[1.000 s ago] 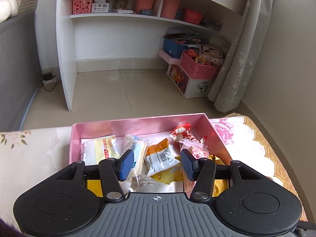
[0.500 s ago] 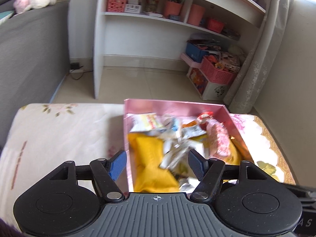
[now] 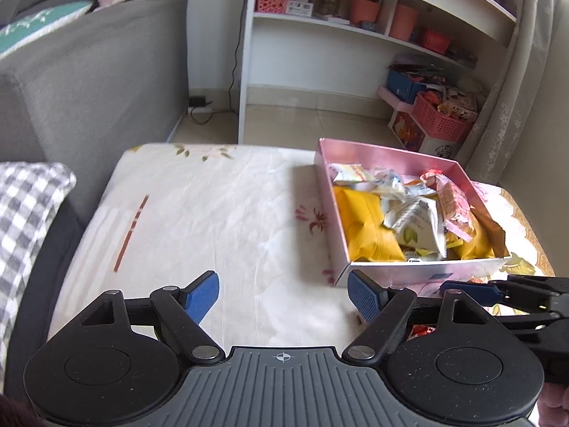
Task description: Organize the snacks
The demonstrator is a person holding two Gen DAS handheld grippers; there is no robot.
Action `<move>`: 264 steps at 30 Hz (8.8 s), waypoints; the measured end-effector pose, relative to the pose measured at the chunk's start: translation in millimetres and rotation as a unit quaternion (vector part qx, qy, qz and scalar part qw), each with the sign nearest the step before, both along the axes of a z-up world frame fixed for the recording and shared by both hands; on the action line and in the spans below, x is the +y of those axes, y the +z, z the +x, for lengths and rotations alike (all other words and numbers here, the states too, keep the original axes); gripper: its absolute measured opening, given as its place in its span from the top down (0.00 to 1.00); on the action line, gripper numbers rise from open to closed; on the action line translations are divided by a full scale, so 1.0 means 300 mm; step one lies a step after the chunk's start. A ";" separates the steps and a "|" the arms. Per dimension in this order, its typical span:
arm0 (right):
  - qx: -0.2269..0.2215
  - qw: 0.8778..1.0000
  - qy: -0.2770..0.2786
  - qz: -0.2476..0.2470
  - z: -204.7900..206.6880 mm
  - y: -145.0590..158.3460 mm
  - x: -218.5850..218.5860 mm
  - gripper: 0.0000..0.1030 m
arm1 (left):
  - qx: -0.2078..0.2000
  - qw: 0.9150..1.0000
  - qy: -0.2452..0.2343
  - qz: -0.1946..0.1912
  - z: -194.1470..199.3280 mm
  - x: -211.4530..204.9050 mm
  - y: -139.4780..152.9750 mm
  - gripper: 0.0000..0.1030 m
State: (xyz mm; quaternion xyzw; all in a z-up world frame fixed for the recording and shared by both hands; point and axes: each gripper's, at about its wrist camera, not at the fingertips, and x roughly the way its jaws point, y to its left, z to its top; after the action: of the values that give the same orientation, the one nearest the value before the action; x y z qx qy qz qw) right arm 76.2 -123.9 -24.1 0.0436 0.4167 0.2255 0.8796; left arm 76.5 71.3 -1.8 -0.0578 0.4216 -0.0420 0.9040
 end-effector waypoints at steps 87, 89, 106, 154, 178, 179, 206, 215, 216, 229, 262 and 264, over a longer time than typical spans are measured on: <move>0.076 0.982 -0.175 -0.004 0.030 -0.122 -0.137 0.19 | -0.043 0.969 -0.240 0.050 0.000 -0.318 -0.280 0.28; 0.078 0.982 -0.173 -0.007 0.032 -0.124 -0.142 0.19 | -0.042 0.968 -0.243 0.050 0.001 -0.316 -0.277 0.32; 0.084 0.985 -0.152 -0.009 0.016 -0.097 -0.147 0.58 | -0.031 0.967 -0.247 0.060 -0.024 -0.315 -0.248 0.51; -0.001 0.955 -0.290 0.065 0.333 0.057 -0.393 0.60 | -0.085 0.989 -0.119 0.009 0.453 -0.322 -0.085 0.51; -0.023 0.960 -0.277 0.046 0.416 0.014 -0.368 0.30 | -0.100 0.987 -0.126 0.007 0.463 -0.313 -0.107 0.17; -0.022 0.960 -0.276 0.044 0.409 0.016 -0.367 0.30 | -0.101 0.987 -0.126 0.009 0.453 -0.314 -0.100 0.17; 0.000 0.962 -0.273 0.000 -0.025 0.087 -0.348 0.15 | -0.037 0.996 -0.072 0.047 -0.041 -0.246 0.007 0.03; 0.006 0.970 -0.237 -0.049 -0.184 0.121 -0.252 0.11 | 0.010 0.998 -0.036 0.043 -0.197 -0.220 0.008 0.02; 0.005 0.971 -0.234 -0.051 -0.198 0.123 -0.243 0.10 | 0.011 0.998 -0.033 0.044 -0.210 -0.214 0.010 0.02; 0.001 0.975 -0.188 -0.117 -0.277 0.097 -0.122 0.07 | 0.017 0.998 0.021 0.055 -0.286 -0.169 0.032 0.00; 0.007 0.973 -0.182 -0.142 -0.294 0.072 -0.088 0.07 | 0.026 0.998 0.018 0.058 -0.306 -0.200 0.024 0.00; 0.009 0.973 -0.182 -0.142 -0.292 0.070 -0.087 0.07 | 0.026 0.998 0.018 0.058 -0.307 -0.202 0.024 0.00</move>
State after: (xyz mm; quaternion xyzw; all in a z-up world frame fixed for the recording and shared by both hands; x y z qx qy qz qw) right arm -11.5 -150.1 -3.2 -0.0051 0.4371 0.0000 0.8994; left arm -15.6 10.6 5.5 -0.0139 0.4460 -0.0001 0.8949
